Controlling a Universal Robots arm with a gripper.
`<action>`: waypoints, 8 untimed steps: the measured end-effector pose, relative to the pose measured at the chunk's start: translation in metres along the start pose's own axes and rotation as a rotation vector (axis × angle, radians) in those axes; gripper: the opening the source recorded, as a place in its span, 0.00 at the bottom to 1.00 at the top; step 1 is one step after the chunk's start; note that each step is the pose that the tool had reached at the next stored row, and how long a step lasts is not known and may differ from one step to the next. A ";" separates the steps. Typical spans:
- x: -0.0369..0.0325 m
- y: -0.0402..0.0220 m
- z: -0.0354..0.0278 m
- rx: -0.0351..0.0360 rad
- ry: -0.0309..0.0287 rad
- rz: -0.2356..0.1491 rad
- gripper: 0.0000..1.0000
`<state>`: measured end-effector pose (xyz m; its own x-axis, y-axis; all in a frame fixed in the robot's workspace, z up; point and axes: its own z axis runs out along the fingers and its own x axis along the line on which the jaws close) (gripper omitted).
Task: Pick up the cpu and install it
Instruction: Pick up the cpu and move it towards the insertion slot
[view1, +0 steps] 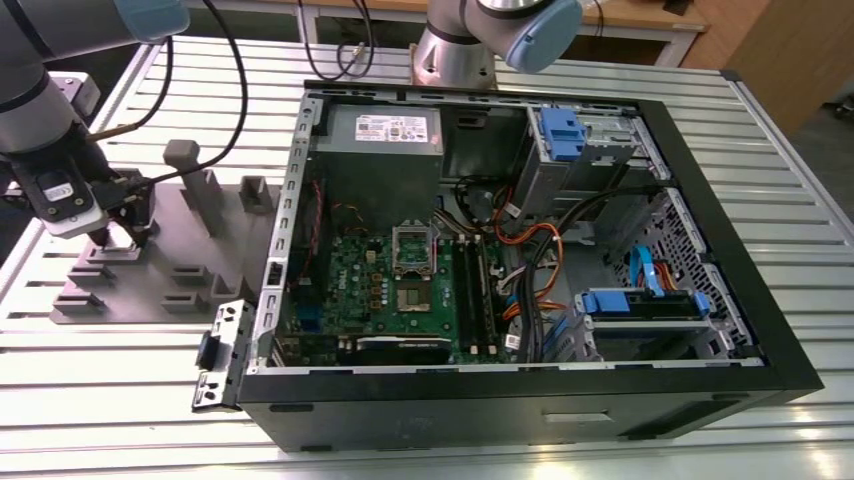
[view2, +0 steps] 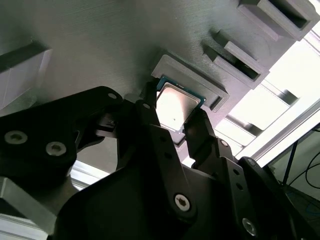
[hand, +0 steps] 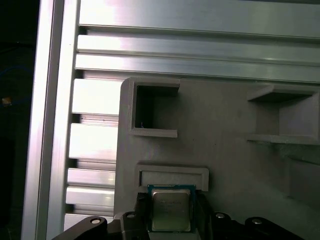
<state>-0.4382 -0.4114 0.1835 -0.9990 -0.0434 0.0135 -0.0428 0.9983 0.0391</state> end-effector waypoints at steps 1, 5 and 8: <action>0.0000 0.0000 0.0000 0.0000 0.0000 0.000 0.47; 0.0000 0.0000 0.0000 0.0000 -0.0001 0.000 0.47; 0.0000 0.0000 0.0000 0.0000 0.0000 0.000 0.47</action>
<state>-0.4382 -0.4114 0.1835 -0.9990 -0.0435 0.0135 -0.0429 0.9983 0.0391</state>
